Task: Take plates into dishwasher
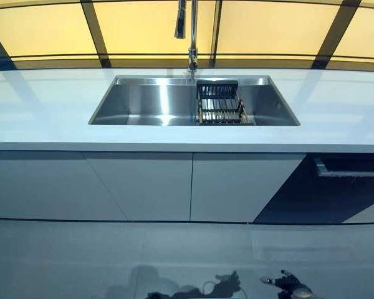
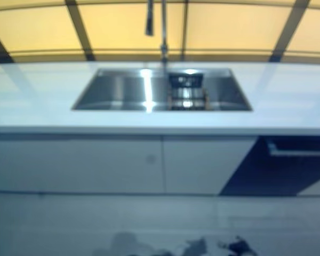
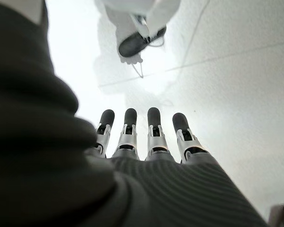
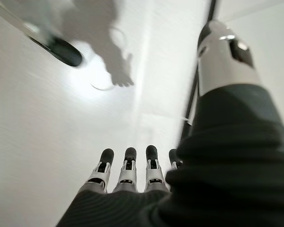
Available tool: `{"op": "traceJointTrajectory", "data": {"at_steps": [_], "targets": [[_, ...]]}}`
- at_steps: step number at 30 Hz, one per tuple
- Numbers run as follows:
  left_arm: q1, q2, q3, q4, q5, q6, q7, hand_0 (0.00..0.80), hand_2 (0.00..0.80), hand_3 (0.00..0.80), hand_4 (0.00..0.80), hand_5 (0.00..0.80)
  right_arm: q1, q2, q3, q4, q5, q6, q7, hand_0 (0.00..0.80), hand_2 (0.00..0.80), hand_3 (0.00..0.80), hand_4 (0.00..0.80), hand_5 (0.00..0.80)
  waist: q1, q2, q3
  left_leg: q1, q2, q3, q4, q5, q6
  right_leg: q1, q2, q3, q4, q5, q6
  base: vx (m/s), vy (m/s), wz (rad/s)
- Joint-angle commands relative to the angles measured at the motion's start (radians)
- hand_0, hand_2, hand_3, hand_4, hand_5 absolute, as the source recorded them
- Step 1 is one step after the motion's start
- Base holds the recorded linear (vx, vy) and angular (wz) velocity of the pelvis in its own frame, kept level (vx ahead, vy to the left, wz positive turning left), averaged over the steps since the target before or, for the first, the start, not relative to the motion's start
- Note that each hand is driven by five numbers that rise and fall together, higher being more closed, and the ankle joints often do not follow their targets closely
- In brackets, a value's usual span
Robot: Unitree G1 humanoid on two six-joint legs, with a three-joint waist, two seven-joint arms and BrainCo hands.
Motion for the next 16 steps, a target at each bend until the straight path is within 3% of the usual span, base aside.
{"op": "traceJointTrajectory", "data": {"at_steps": [1,7,16], "targets": [[-0.052,-0.014,-0.020,0.049,0.028,0.013,-0.018,0.000,0.000,0.000,0.000,0.000,-0.061,0.016,0.022,0.071,0.042,0.033,0.004,0.000,0.000,0.000,0.000,0.000,-0.012,-0.007,0.014,0.051,-0.013,0.004,0.023,-0.094,0.043,-0.071,0.009,0.018,-0.012,0.091,-0.008,-0.039,0.006,0.04],[-0.055,-0.013,-0.035,0.051,0.038,0.017,-0.021,0.000,0.000,0.000,0.000,0.000,-0.065,0.026,0.044,0.116,0.004,0.079,-0.008,0.000,0.000,0.000,0.000,0.000,-0.007,-0.006,0.013,0.059,-0.013,-0.003,0.020,-0.094,0.045,-0.068,0.005,0.026,-0.011,0.093,-0.001,0.004,0.001,0.01],[-0.049,-0.001,-0.040,0.020,0.014,0.013,-0.040,0.000,0.000,0.000,0.000,0.000,-0.059,0.018,0.041,0.124,0.016,0.078,-0.014,0.000,0.000,0.000,0.000,0.000,-0.002,-0.007,0.016,0.060,-0.014,-0.013,0.018,-0.096,0.045,-0.071,0.001,0.029,-0.007,0.094,0.007,0.000,0.000,0.00]]}}
